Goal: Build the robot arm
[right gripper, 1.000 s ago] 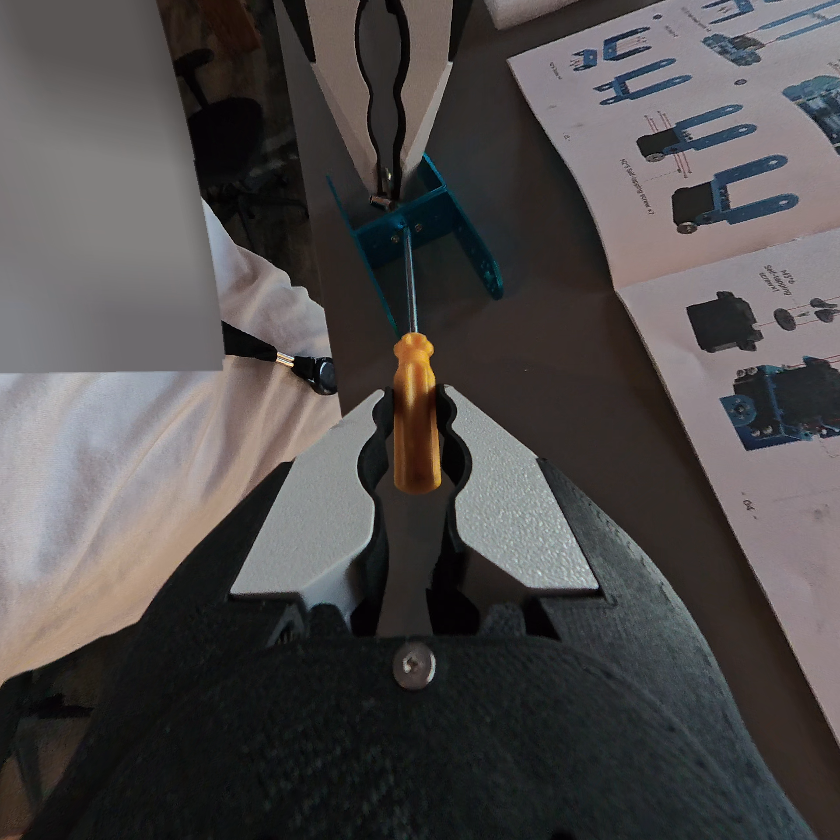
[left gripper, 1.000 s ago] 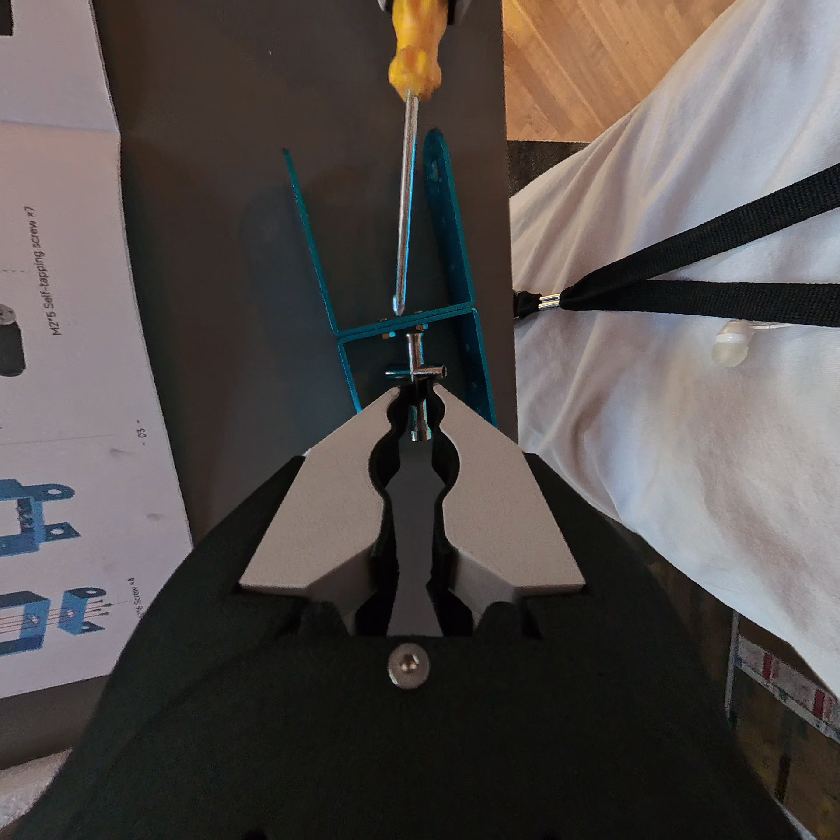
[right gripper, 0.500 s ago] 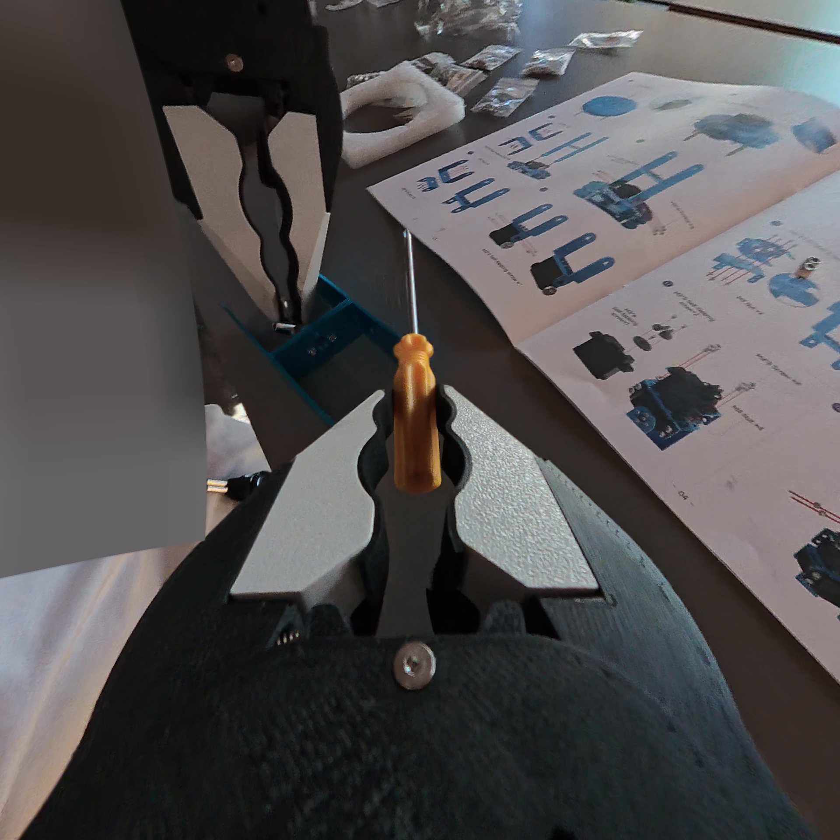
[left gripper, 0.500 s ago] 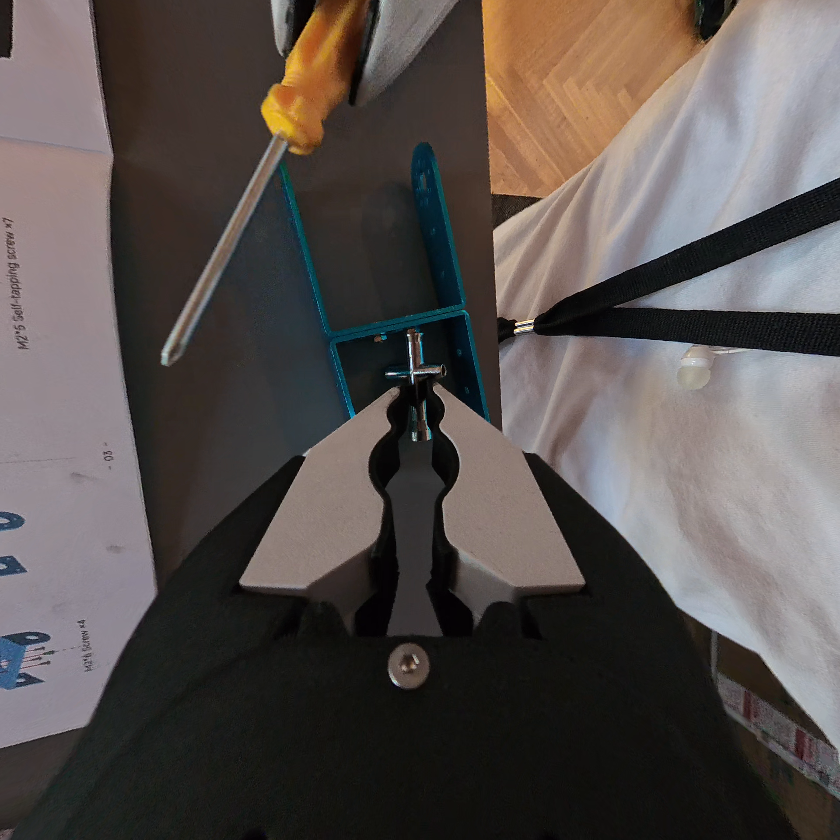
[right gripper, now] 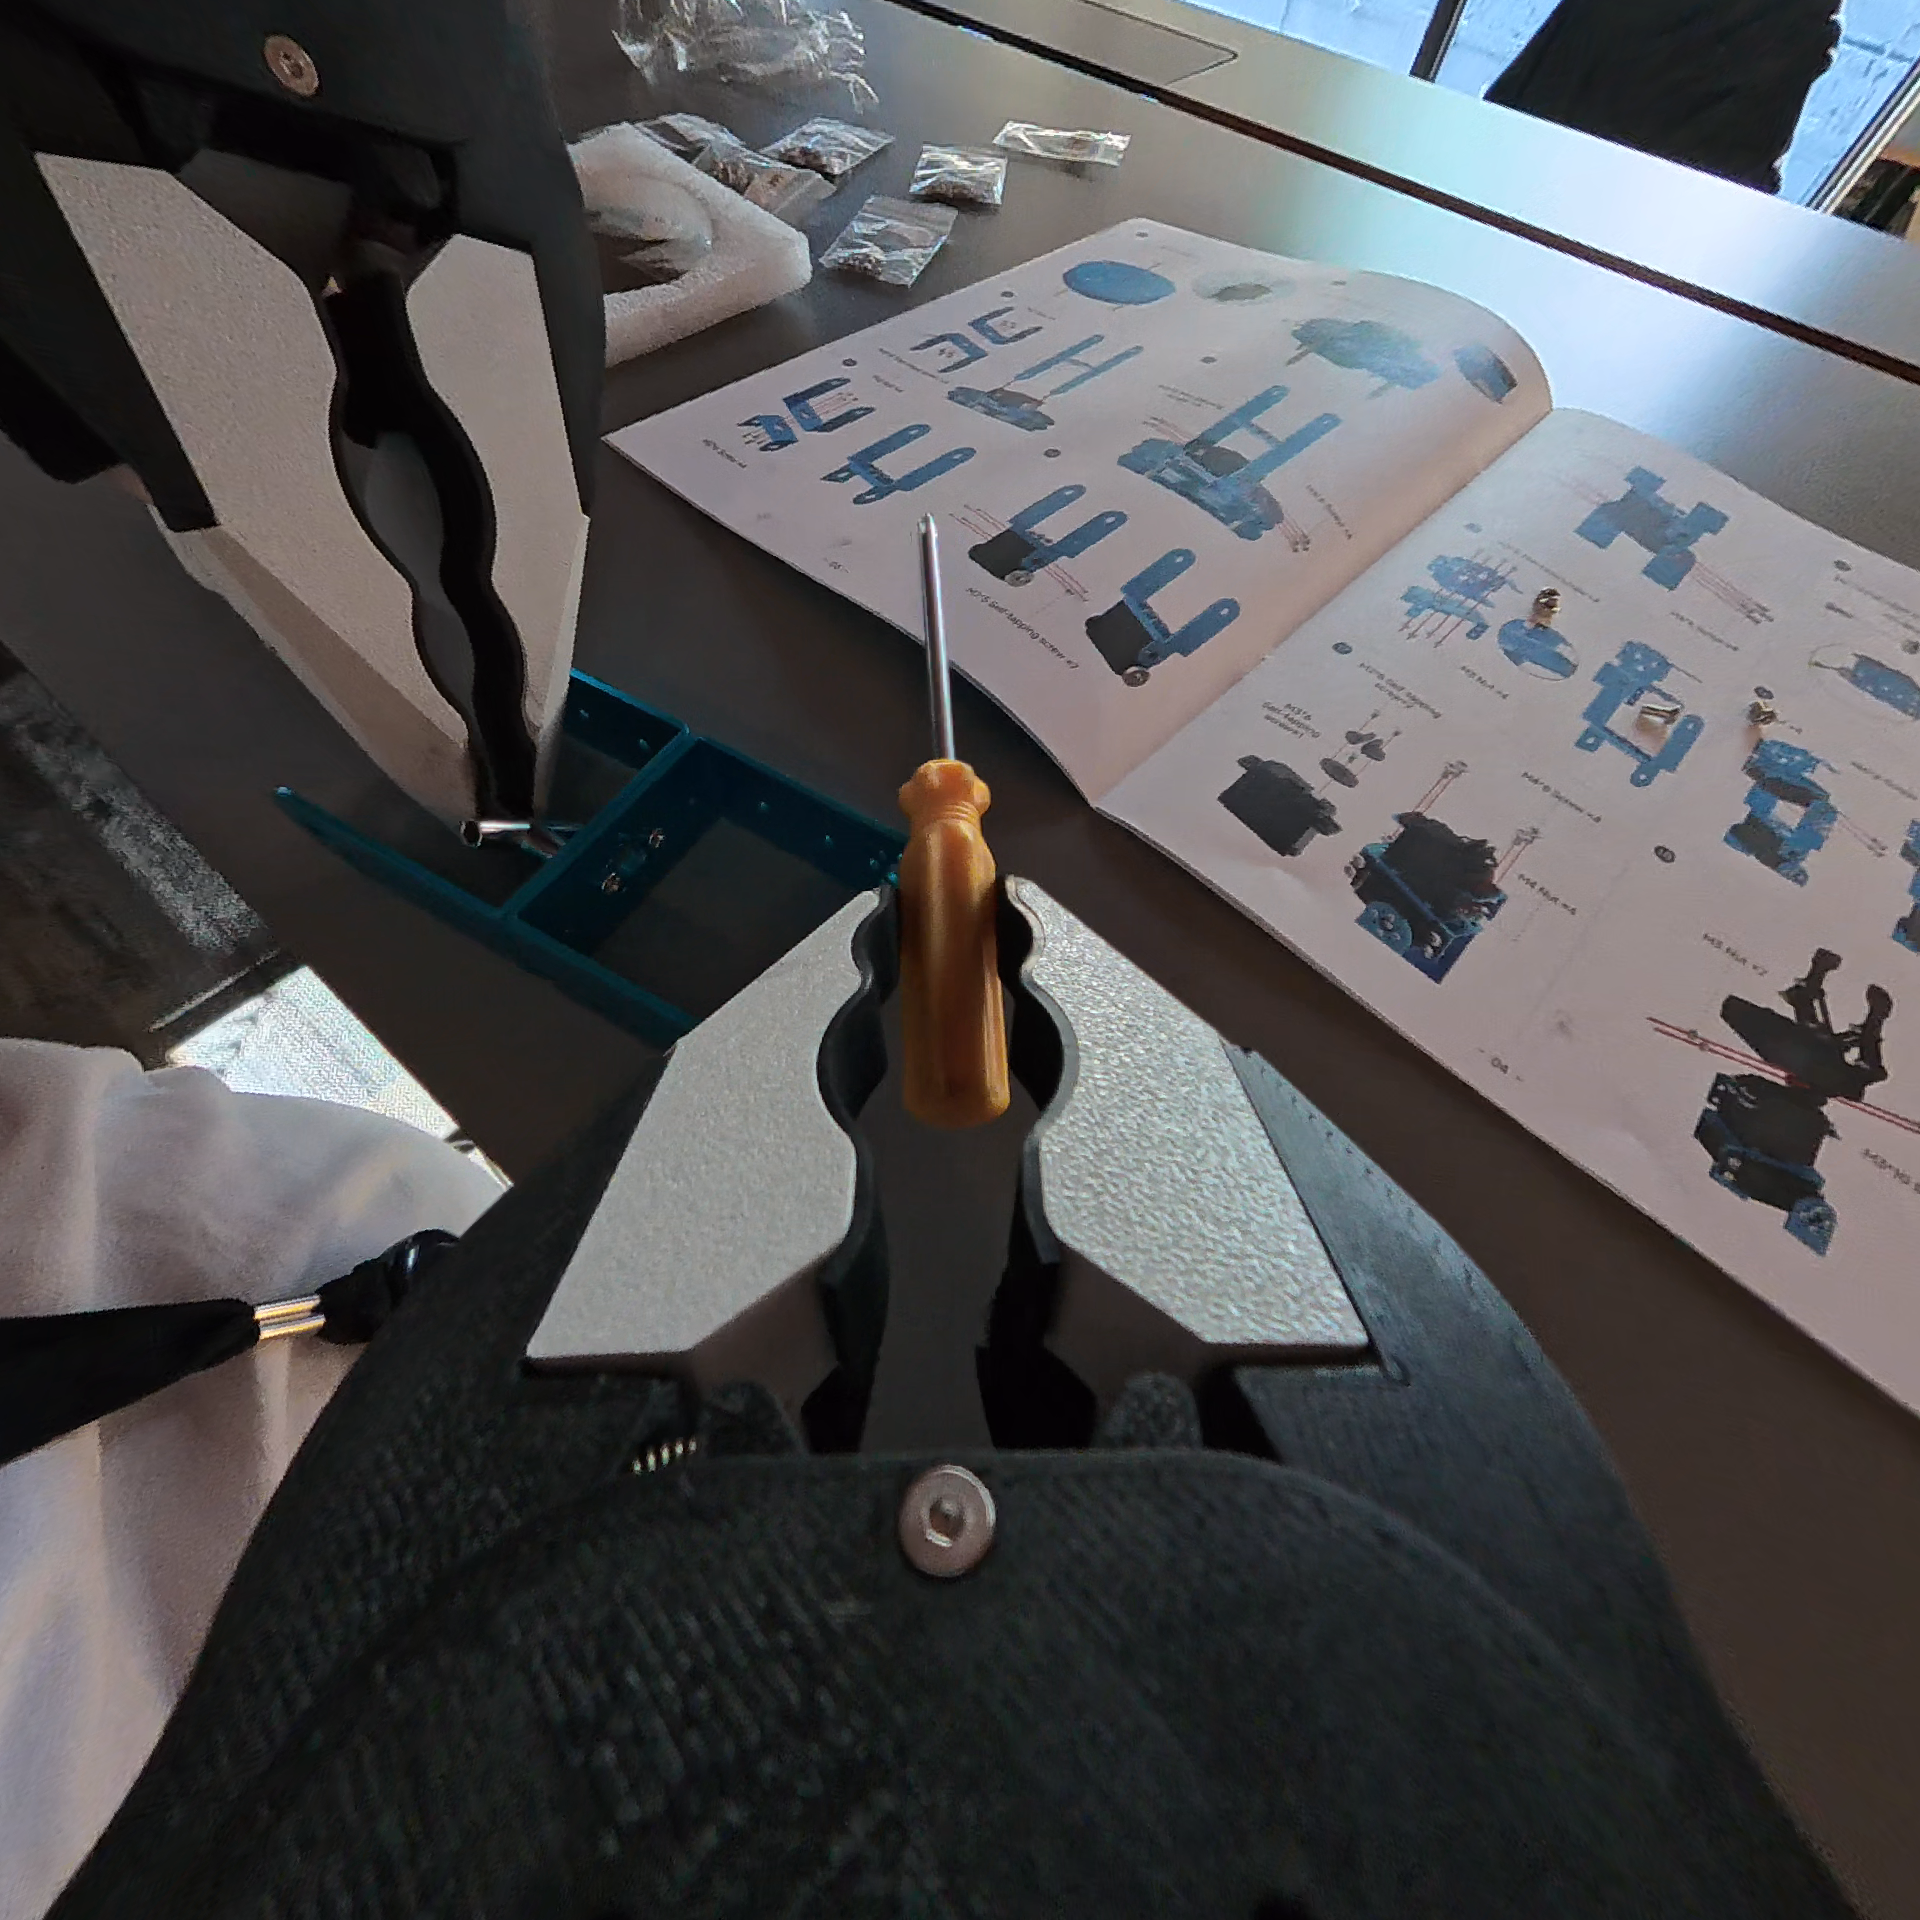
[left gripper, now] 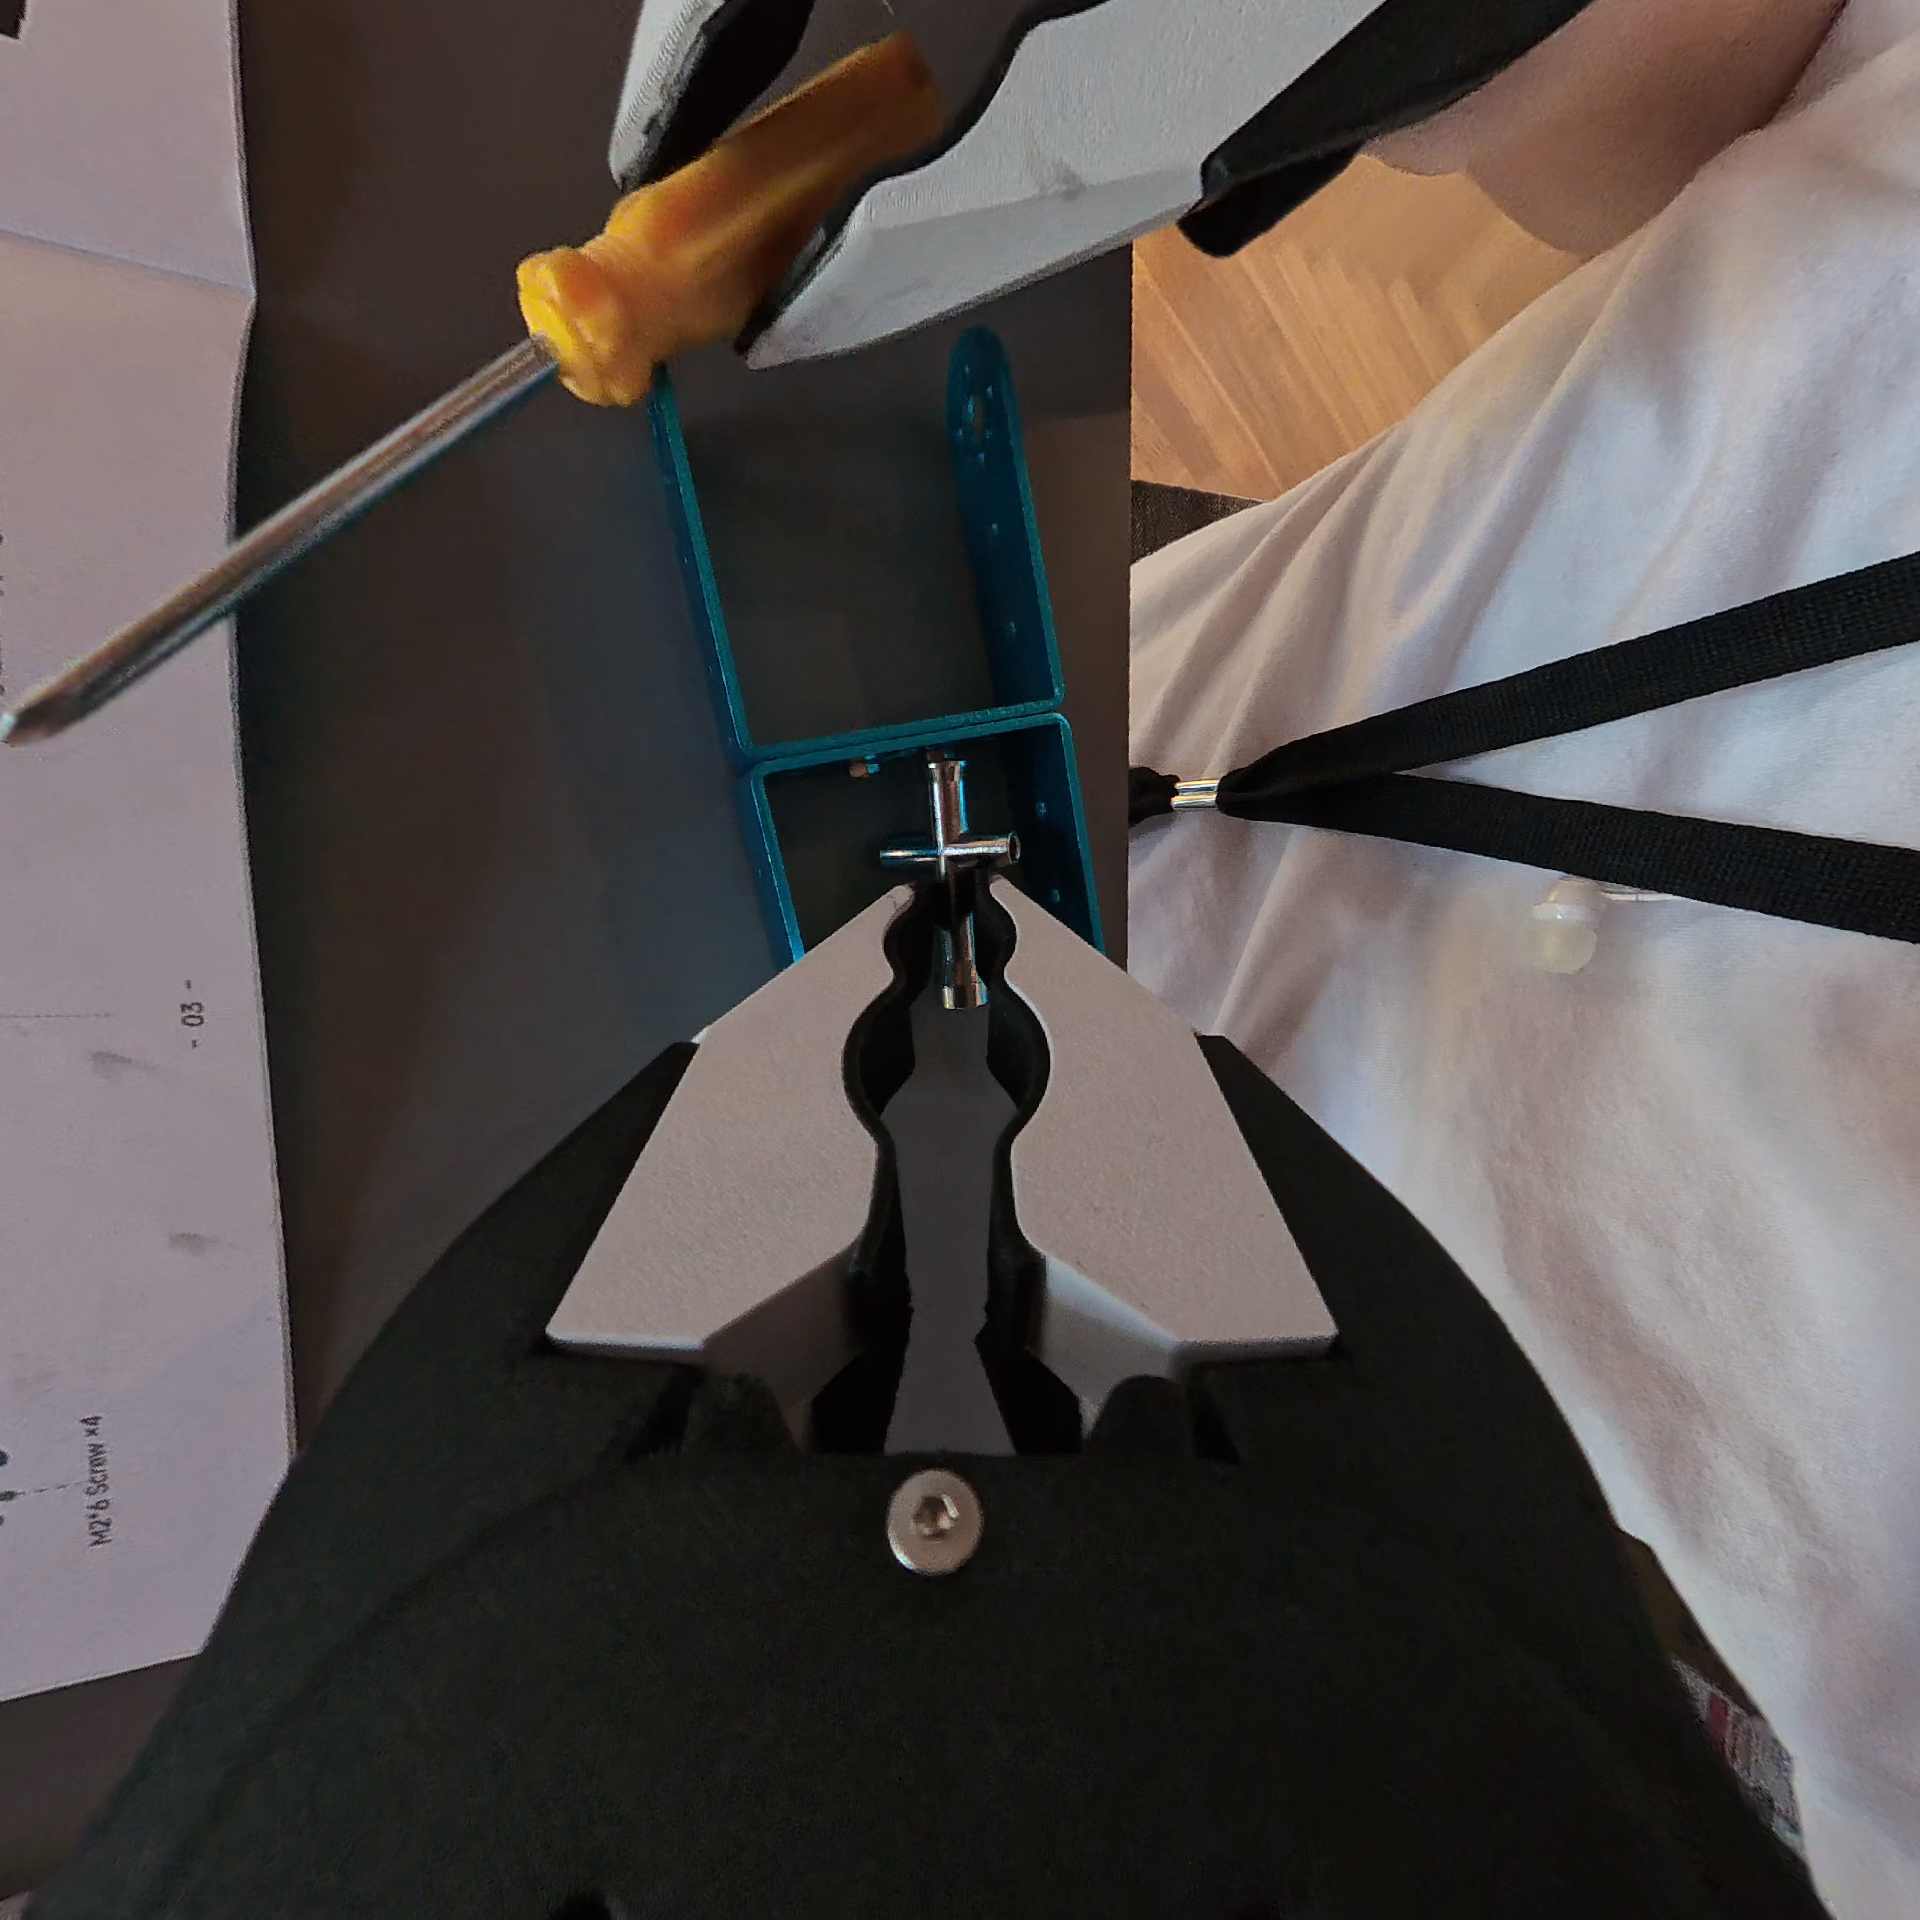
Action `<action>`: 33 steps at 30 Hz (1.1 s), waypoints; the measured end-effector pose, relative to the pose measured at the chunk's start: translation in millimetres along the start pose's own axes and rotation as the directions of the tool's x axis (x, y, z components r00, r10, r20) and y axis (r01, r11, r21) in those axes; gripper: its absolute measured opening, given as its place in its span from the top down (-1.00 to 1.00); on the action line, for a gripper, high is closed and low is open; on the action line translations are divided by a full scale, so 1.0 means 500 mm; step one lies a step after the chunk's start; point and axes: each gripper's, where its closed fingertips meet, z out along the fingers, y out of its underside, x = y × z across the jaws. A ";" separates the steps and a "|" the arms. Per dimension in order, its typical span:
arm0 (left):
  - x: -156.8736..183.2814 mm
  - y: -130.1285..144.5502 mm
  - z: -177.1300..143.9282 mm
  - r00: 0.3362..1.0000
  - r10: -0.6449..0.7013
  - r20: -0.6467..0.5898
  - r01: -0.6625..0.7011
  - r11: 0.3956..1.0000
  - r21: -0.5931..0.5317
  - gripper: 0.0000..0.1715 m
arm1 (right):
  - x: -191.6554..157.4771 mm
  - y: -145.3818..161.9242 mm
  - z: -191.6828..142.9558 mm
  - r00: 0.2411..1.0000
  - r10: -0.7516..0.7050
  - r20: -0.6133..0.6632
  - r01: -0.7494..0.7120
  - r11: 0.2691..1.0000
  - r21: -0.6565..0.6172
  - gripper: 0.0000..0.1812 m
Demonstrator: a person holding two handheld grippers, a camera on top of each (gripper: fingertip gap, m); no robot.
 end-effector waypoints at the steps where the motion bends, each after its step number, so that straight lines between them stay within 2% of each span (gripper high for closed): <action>1: 0.001 0.000 0.001 1.000 -0.007 -0.004 0.007 1.000 -0.006 0.94 | 0.000 0.001 0.000 1.000 0.005 -0.012 -0.005 1.000 0.002 0.82; 5: 0.000 -0.005 0.002 1.000 -0.020 -0.011 0.020 1.000 -0.009 0.94 | -0.005 0.000 0.004 0.999 0.000 -0.041 0.000 1.000 0.011 0.82; 8: 0.000 -0.005 -0.002 0.996 -0.084 -0.034 0.084 0.996 -0.005 0.94 | -0.029 0.005 0.012 0.999 0.035 -0.006 -0.035 0.999 -0.002 0.82; 15: 0.005 0.001 -0.009 0.957 -0.237 -0.166 0.243 0.970 0.017 0.94 | -0.065 0.000 0.020 0.999 0.051 -0.003 -0.051 0.998 0.029 0.82; 21: 0.003 0.003 -0.005 0.984 -0.133 -0.123 0.136 0.990 0.024 0.94 | -0.078 -0.003 0.018 0.997 0.073 0.008 -0.073 0.996 0.058 0.82; 25: 0.003 0.000 -0.004 0.984 -0.114 -0.138 0.118 0.993 0.015 0.94 | -0.059 -0.017 -0.017 0.998 0.002 0.060 -0.008 0.996 0.088 0.82; 26: 0.005 -0.001 -0.004 0.983 -0.113 -0.146 0.116 0.993 0.011 0.94 | -0.041 -0.019 -0.033 0.997 -0.001 0.082 -0.006 0.996 0.088 0.81; 30: 0.008 -0.003 -0.002 0.982 -0.094 -0.161 0.094 0.996 -0.009 0.94 | -0.012 -0.004 -0.113 0.920 -0.156 0.360 0.114 0.984 0.135 0.81; 33: 0.010 -0.004 0.000 0.983 -0.070 -0.168 0.067 0.997 -0.024 0.94 | 0.019 0.035 -0.138 0.873 -0.214 0.438 0.189 0.977 0.100 0.81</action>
